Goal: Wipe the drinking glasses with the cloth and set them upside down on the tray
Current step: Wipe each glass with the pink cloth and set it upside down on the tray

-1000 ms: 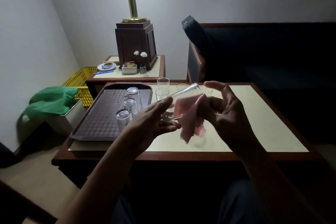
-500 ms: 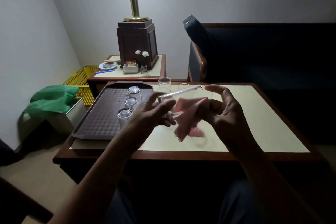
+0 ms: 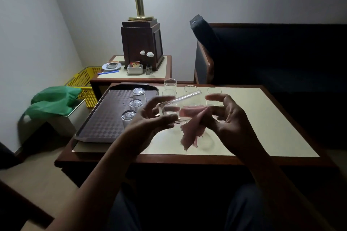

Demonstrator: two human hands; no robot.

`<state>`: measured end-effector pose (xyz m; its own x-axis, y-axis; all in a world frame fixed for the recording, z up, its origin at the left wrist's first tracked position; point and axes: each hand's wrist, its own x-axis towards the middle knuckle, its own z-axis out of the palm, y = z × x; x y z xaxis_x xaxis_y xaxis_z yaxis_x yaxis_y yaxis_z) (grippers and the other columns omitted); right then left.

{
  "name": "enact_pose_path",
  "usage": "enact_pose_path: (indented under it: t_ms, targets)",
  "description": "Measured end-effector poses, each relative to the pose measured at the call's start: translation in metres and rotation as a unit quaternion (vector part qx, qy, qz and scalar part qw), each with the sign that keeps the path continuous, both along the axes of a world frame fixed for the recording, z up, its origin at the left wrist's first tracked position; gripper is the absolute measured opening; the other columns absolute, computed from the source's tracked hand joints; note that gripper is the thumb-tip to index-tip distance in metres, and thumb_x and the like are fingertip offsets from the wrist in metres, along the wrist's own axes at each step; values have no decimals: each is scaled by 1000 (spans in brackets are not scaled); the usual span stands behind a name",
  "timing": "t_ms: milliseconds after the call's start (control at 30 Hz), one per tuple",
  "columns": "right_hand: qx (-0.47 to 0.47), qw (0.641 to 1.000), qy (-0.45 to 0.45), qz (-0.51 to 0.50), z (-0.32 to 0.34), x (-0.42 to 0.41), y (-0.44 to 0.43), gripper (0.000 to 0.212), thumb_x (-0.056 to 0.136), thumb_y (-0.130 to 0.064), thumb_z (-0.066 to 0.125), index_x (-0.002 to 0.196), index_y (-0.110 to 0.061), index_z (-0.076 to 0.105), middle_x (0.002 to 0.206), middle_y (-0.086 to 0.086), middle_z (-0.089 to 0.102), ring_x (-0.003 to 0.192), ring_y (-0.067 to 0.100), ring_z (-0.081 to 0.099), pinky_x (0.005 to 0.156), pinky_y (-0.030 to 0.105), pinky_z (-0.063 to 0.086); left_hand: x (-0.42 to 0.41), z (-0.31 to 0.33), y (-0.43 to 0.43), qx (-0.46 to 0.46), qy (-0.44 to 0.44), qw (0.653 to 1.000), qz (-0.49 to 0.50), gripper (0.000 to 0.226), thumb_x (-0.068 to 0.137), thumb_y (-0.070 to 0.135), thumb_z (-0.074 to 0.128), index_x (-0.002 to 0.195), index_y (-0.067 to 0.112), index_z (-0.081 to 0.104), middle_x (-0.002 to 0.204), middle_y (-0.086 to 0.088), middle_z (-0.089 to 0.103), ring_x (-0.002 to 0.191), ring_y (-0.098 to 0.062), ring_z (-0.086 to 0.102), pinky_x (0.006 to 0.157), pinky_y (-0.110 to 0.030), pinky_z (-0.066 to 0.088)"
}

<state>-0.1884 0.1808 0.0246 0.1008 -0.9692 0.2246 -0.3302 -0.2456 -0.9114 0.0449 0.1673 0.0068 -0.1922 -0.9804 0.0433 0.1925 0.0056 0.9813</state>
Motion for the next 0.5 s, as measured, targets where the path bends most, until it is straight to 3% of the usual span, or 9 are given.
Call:
enact_pose_path:
  t_ms: [100, 167, 233, 333, 433, 500]
  targets:
    - [-7, 999, -52, -14, 12, -15, -5, 42, 92, 1, 74, 122, -26, 60, 106, 1, 80, 98, 21, 77, 75, 31, 64, 7, -7, -3, 20, 62, 998, 5, 50, 87, 3, 74, 133, 16, 57, 120, -17, 74, 97, -32, 74, 88, -32, 60]
    - [-60, 989, -94, -98, 20, -22, -8, 26, 93, -12, 78, 106, -26, 61, 97, 2, 78, 91, 20, 77, 77, 35, 63, 7, -15, -5, 38, 114, 993, -3, 52, 84, 7, 68, 133, 10, 50, 120, -22, 73, 93, -34, 74, 86, -33, 62]
    - [-90, 980, -100, -146, 17, -21, -11, 22, 91, -26, 82, 97, -21, 62, 91, 1, 75, 85, 17, 75, 77, 34, 60, 3, -20, -5, 43, 131, 990, -16, 56, 85, 8, 66, 137, 7, 45, 119, -25, 72, 91, -35, 74, 84, -34, 62]
    - [-80, 996, -24, -26, 5, -5, -11, 7, 98, -11, 72, 103, -16, 72, 97, -1, 79, 93, 13, 76, 89, 37, 63, -7, -22, -4, 42, 121, 991, -25, 59, 87, 11, 64, 140, -2, 42, 117, -23, 73, 89, -33, 74, 86, -35, 60]
    - [-91, 984, 88, 126, 13, -5, -3, 39, 100, 11, 57, 119, -18, 75, 115, -9, 78, 109, 0, 72, 99, 20, 56, -5, -23, -7, 43, 105, 993, -28, 58, 90, 20, 62, 140, -3, 44, 114, -21, 73, 87, -29, 73, 84, -33, 60]
    - [-177, 964, 152, 130, 19, -15, -4, 41, 99, 9, 60, 126, -20, 74, 122, -4, 76, 115, 4, 70, 102, 23, 55, 2, -22, -9, 51, 100, 993, -29, 56, 90, 29, 63, 136, -1, 49, 116, -22, 71, 86, -27, 72, 81, -31, 58]
